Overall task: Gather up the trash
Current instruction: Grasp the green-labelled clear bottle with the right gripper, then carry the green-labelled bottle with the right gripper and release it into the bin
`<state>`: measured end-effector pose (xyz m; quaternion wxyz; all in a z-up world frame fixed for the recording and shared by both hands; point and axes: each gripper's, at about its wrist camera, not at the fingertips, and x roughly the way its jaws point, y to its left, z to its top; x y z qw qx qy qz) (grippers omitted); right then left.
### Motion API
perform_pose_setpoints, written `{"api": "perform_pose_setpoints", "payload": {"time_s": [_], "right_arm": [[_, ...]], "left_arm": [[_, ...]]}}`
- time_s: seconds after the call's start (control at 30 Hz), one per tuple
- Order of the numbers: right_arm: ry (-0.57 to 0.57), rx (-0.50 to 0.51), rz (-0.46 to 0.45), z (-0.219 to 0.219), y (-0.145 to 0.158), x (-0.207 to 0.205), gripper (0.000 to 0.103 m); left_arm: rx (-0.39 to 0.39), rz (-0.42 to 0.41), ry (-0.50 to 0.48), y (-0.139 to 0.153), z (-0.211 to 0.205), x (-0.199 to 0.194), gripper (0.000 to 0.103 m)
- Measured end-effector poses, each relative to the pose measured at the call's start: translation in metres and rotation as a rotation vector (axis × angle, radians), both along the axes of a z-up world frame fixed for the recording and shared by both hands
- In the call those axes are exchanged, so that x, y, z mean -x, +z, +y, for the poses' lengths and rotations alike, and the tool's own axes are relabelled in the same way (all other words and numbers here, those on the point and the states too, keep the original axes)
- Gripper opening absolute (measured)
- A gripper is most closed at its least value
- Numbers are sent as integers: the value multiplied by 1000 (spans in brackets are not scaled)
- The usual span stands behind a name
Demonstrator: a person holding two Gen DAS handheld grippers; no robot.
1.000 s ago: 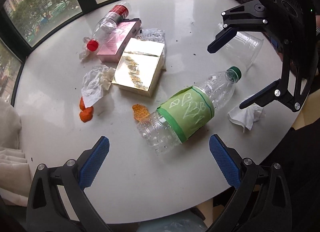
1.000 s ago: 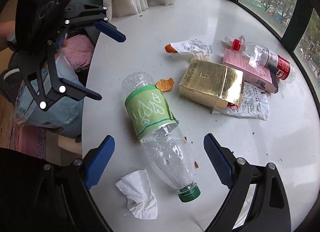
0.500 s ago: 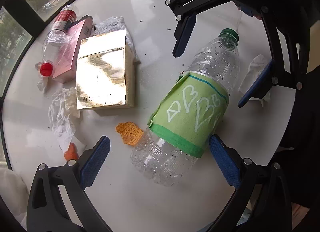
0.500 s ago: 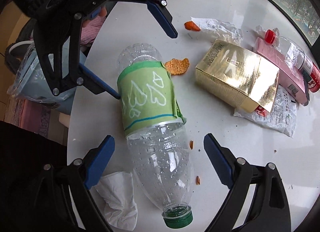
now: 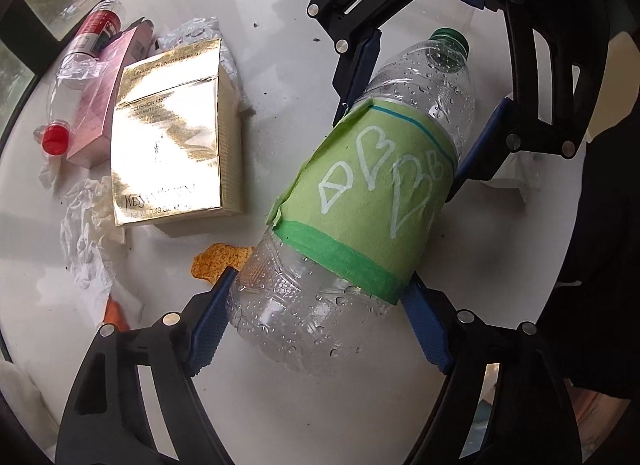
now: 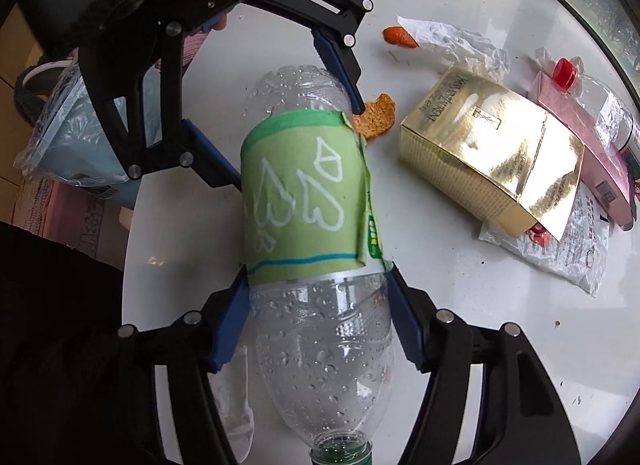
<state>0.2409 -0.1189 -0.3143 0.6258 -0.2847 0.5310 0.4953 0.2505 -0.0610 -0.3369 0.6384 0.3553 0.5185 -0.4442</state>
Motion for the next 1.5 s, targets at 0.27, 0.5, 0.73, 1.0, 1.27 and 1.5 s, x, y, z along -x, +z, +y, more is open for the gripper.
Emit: {"api": "perform_pose_setpoints", "payload": {"time_s": [0.27, 0.5, 0.73, 1.0, 1.27, 1.5], "right_arm": [[43, -11, -40, 5, 28, 6, 62], [122, -42, -101, 23, 70, 20, 61], [228, -66, -168, 51, 104, 38, 61], [340, -110, -200, 96, 133, 74, 61], [501, -171, -201, 160, 154, 132, 61], [669, -188, -169, 216, 150, 188, 61]], "left_arm": [[12, -35, 42, 27, 10, 1, 77], [29, -76, 112, 73, 33, 22, 77], [23, -130, 215, 108, 58, 54, 77], [-9, -188, 323, 146, 102, 103, 77], [-50, -224, 486, 173, 161, 176, 77], [-76, -193, 650, 170, 206, 247, 77]]}}
